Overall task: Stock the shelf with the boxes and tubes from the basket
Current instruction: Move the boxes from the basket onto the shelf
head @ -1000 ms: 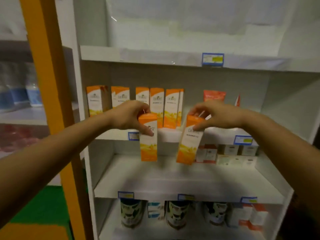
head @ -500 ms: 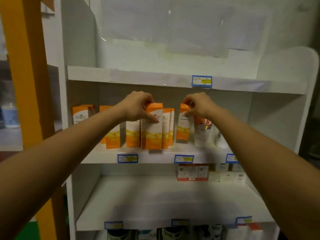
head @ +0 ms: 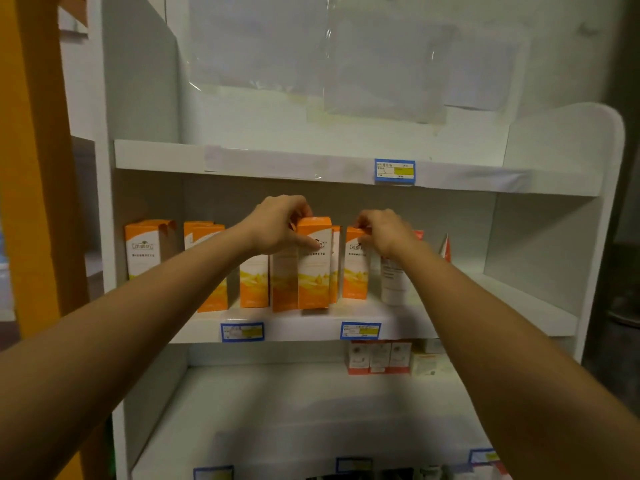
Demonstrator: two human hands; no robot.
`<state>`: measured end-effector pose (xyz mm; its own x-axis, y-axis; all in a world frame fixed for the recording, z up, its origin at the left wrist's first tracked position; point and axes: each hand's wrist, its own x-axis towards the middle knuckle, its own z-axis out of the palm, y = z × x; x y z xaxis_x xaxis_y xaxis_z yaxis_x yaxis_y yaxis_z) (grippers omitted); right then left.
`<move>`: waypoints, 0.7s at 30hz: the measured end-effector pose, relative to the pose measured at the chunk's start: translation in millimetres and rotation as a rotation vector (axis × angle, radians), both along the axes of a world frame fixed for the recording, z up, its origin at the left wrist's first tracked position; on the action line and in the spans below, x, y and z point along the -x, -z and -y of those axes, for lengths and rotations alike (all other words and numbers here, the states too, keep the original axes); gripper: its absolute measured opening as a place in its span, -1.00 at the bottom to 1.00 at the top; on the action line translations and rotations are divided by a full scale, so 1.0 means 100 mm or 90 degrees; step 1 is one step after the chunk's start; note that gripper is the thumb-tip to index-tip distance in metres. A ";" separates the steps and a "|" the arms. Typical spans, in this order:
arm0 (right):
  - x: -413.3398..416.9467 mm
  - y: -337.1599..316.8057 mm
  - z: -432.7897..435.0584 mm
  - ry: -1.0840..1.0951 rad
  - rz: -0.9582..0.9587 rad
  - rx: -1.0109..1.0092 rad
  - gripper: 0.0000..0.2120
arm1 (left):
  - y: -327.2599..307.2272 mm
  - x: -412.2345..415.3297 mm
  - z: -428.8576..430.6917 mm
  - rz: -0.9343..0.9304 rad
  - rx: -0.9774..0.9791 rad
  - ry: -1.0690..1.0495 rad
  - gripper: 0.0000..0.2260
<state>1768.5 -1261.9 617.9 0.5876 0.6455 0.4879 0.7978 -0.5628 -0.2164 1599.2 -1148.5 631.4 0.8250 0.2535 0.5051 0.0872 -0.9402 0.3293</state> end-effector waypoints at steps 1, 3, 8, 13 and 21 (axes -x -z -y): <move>0.01 -0.01 0.02 0.006 0.013 0.016 -0.72 | 0.00 -0.02 0.02 0.001 0.005 0.001 -0.64; 0.01 -0.03 0.07 0.012 0.039 0.033 -0.68 | 0.02 -0.07 0.05 -0.001 0.015 0.002 -0.63; -0.06 -0.05 0.40 0.015 0.126 0.004 -0.70 | 0.06 -0.26 0.16 0.006 0.035 0.003 -0.62; -0.17 -0.02 0.78 0.022 0.169 0.005 -0.74 | 0.10 -0.53 0.29 0.015 0.044 -0.015 -0.61; -0.25 0.02 1.15 0.050 0.178 -0.012 -0.73 | 0.14 -0.82 0.31 -0.024 0.062 -0.033 -0.61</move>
